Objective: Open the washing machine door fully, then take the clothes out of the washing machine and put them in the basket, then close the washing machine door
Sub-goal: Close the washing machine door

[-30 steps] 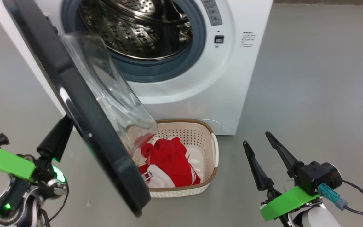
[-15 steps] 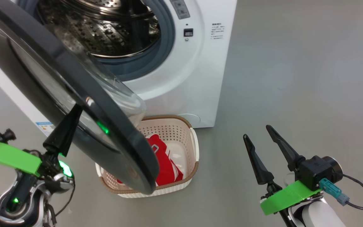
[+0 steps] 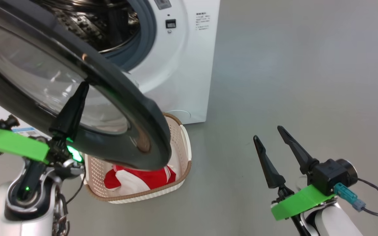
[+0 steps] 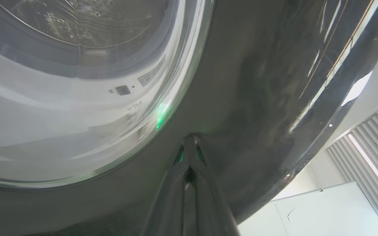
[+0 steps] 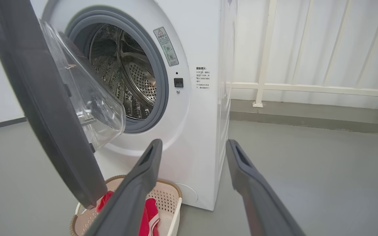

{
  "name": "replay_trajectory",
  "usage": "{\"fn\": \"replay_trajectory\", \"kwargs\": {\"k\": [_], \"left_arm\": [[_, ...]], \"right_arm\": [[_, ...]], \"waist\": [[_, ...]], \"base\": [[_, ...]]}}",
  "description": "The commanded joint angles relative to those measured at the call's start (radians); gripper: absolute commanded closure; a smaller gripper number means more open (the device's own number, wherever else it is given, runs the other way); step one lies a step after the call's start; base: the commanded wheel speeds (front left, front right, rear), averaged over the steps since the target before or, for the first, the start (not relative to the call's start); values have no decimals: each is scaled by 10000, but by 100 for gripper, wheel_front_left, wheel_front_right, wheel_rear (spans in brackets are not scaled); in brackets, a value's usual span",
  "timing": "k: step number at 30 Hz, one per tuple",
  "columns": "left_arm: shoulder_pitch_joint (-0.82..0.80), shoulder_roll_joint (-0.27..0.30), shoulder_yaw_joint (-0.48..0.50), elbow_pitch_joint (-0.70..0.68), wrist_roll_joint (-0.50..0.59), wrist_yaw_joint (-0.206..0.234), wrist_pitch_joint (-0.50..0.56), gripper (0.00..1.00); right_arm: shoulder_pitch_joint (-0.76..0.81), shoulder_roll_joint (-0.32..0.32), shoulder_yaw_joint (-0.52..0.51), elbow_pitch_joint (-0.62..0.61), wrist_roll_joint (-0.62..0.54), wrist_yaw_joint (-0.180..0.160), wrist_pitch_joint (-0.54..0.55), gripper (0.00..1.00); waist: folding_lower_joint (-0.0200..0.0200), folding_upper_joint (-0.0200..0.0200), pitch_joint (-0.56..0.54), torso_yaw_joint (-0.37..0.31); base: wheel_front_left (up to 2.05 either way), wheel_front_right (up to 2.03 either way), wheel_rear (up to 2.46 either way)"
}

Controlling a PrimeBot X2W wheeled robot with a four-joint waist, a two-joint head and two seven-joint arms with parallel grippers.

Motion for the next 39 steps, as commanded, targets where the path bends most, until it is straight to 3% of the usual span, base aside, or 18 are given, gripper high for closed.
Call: {"fn": "replay_trajectory", "kwargs": {"k": [1,20,39], "left_arm": [[-456,153,122,-151,-4,-171,-58,100],[-1994,153,-513,1574,108,-950,-1500,100],[-2859,157,-453,2763,35,-1442,-1968,100]], "right_arm": [[-435,22,211,-293,-74,48,-65,0],[-640,22,193,-278,-116,48,-65,0],[-700,22,294,-148,-66,48,-65,0]], "waist": [[0,0,127,-134],[0,0,508,-998],[0,0,475,-1227]], "base": [[0,0,0],[0,0,0],[0,0,0]]}}
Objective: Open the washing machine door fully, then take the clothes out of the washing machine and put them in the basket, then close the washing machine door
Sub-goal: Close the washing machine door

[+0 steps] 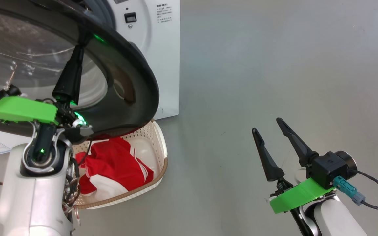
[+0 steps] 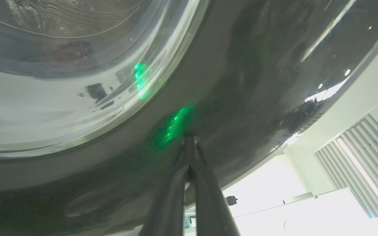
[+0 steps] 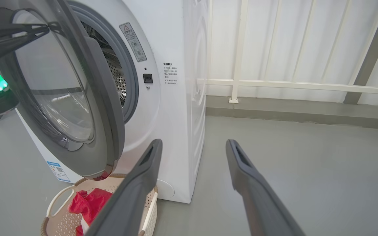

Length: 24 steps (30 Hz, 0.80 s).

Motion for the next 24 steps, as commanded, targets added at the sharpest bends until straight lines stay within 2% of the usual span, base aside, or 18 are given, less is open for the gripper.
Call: {"fn": "replay_trajectory", "kwargs": {"k": [1,10,11,12,13,14,20,24], "left_arm": [[-405,248,218,-199,-60,-152,-64,100],[-168,246,-64,40,27,-269,-238,100],[-87,246,-67,19,36,-273,-288,97],[9,246,-66,-32,86,-278,-377,56],[128,247,-98,-105,191,-282,-469,5],[274,250,-174,-195,317,-286,-518,0],[1343,602,-700,-1052,1647,-308,-1167,0],[2095,1131,-1232,-1933,3234,-314,-2134,0]], "right_arm": [[-260,20,249,-209,-46,48,-65,0],[-173,20,196,-131,-34,48,-65,0],[-155,20,177,-132,-28,48,-65,0],[-136,20,152,-135,-18,48,-65,0],[-120,20,131,-136,-1,48,-65,0],[-107,20,107,-135,16,48,-65,0],[-78,20,-46,-115,87,48,-65,0],[-63,21,-177,-86,94,48,-65,0]], "waist": [[0,-1,-18,-7],[0,-1,-164,223],[0,-1,-192,279],[0,-1,-217,337],[0,-1,-234,401],[0,-1,-251,469],[0,-1,-401,866],[0,-1,-558,1102]], "base": [[0,0,0],[0,0,0],[0,0,0],[0,0,0],[0,0,0],[0,0,0],[0,0,0],[0,0,0]]}}
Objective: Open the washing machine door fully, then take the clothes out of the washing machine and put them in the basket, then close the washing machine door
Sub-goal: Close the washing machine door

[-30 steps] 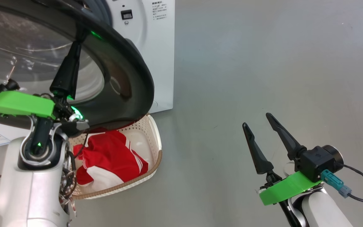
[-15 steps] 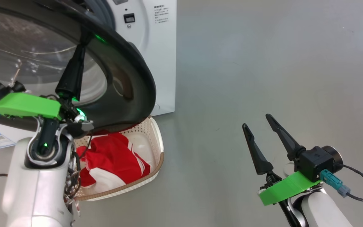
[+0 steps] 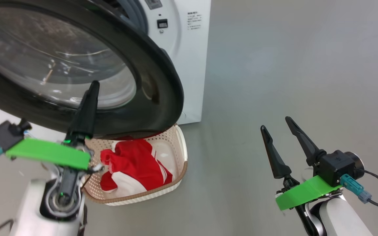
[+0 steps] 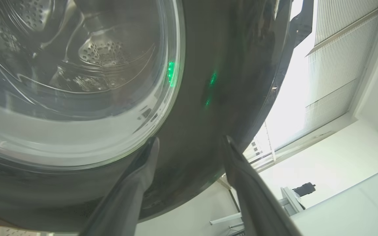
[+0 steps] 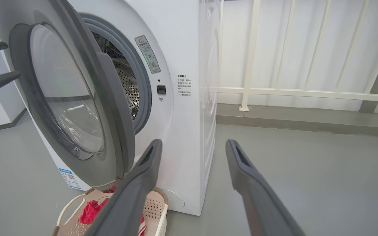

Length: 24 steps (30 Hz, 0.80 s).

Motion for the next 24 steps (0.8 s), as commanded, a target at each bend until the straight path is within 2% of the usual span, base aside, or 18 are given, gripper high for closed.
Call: {"fn": "replay_trajectory", "kwargs": {"k": [1,9,15,16,18,24], "left_arm": [[294,535,40,-650,818,-77,-577,0],[1797,1305,-816,-1544,3508,-50,-2401,0],[2766,1576,-828,-2297,5363,624,-2962,0],[2766,1576,-828,-2297,5363,624,-2962,0],[3058,1679,-707,-2617,6187,997,-3038,0],[3788,1407,75,-3435,7861,1526,-3083,0]], "right_arm": [[-71,21,152,-200,42,48,-65,0],[88,21,-37,-228,29,48,-65,0],[254,21,-171,-306,12,48,-65,0],[254,21,-171,-306,12,48,-65,0],[307,21,-198,-326,-9,48,-65,0],[382,21,-288,-416,-47,48,-65,0]], "waist": [[0,0,-195,222],[0,0,-671,466],[0,0,-876,472],[0,0,-876,472],[0,0,-906,438],[0,0,-966,319]], "base": [[0,0,0],[0,0,0],[0,0,0],[0,0,0],[0,0,0],[0,0,0]]}}
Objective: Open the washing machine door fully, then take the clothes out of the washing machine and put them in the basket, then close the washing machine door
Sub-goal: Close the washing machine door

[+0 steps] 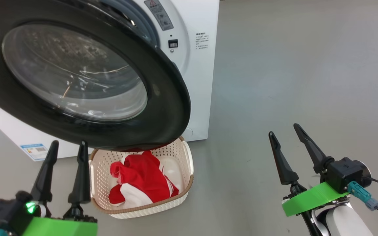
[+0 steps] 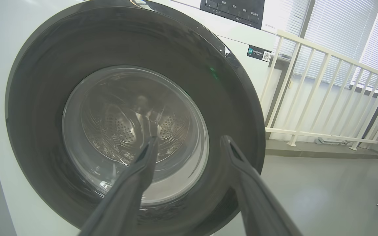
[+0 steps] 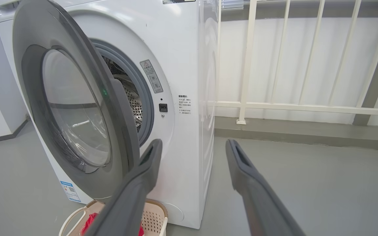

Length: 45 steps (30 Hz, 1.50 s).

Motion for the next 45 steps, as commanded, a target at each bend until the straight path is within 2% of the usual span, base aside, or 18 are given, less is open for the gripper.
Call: {"fn": "replay_trajectory", "kwargs": {"k": [1,7,11,27,28,29,30,31,39,45], "left_arm": [[-24,57,497,-383,293,62,-95,0],[622,-160,679,-435,1326,104,-97,0],[941,-313,824,-468,1630,186,-98,0],[1156,-836,1022,-558,1811,-78,-98,0],[1149,-906,1016,-590,1723,-128,-98,0],[1144,-938,1012,-619,1697,-160,-98,0],[1140,-957,994,-647,1705,-180,-99,0],[1133,-976,973,-674,1713,-197,-99,0],[1002,-1098,768,-859,1697,-311,-99,0],[814,-1120,581,-981,1703,-371,-99,0]], "right_arm": [[-100,17,139,-291,-46,48,-65,0],[-17,17,121,-353,-102,48,-65,0],[78,17,99,-424,-136,48,-65,0],[215,17,161,-325,-127,48,-65,0],[187,17,210,-234,-133,48,-65,33],[136,17,252,-154,-137,48,-65,57],[69,17,305,-80,-146,48,-65,73],[-16,17,350,-1,-158,48,-65,100],[-898,17,676,644,-136,48,-65,100],[-2061,17,1374,1530,224,48,-65,100]], "waist": [[0,0,-26,-31],[0,0,-131,-103],[0,0,-187,-128],[0,0,-194,149],[0,0,-187,183],[0,0,-176,211],[0,0,-148,245],[0,0,-126,273],[0,0,115,573],[0,0,430,823]], "base": [[0,0,0],[0,0,0],[0,0,0],[0,0,0],[0,0,0],[0,0,0],[0,0,0],[0,0,0],[0,0,0],[0,0,0]]}}
